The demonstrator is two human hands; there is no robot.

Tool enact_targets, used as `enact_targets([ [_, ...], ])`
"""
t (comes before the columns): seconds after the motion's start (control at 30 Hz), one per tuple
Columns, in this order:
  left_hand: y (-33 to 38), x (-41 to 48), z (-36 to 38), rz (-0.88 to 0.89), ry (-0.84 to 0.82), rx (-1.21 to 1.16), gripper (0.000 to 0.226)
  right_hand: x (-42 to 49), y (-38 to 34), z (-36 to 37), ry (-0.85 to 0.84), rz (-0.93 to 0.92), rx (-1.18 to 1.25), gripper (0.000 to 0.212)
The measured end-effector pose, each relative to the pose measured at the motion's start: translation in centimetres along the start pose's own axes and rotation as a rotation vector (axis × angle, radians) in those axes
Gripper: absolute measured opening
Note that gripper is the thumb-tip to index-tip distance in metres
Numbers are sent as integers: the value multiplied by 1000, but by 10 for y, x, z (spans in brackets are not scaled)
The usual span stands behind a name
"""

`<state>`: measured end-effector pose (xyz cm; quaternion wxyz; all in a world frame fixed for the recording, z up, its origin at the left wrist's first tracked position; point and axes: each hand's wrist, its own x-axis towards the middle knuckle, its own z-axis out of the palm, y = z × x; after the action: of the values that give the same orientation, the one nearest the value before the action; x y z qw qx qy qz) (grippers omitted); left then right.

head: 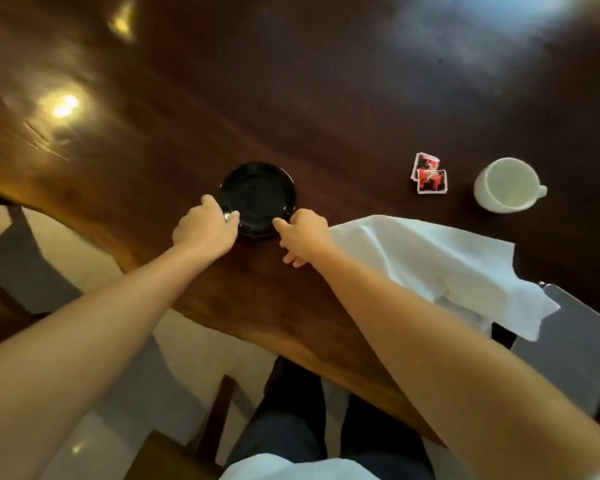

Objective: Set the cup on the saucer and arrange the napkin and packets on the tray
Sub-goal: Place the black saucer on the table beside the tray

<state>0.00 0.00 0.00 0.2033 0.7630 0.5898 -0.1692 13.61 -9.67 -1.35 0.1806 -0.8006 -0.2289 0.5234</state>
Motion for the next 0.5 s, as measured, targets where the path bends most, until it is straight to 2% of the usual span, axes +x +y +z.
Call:
enact_targets([
  [0.13,-6,10,11,-262,-129,-402,49,14,-4,18,-17,110,269,38],
  [0.23,4,11,21,-334,-255,-688,44,24,-6,21,6,187,276,37],
  [0.33,12,14,25,-490,-363,-1004,42,30,0,19,-21,256,286,37],
  [0.43,18,15,29,-584,-460,-1146,23,32,5,11,-78,276,417,19],
  [0.5,22,11,31,-592,-517,-1163,21,33,12,8,-60,272,485,13],
])
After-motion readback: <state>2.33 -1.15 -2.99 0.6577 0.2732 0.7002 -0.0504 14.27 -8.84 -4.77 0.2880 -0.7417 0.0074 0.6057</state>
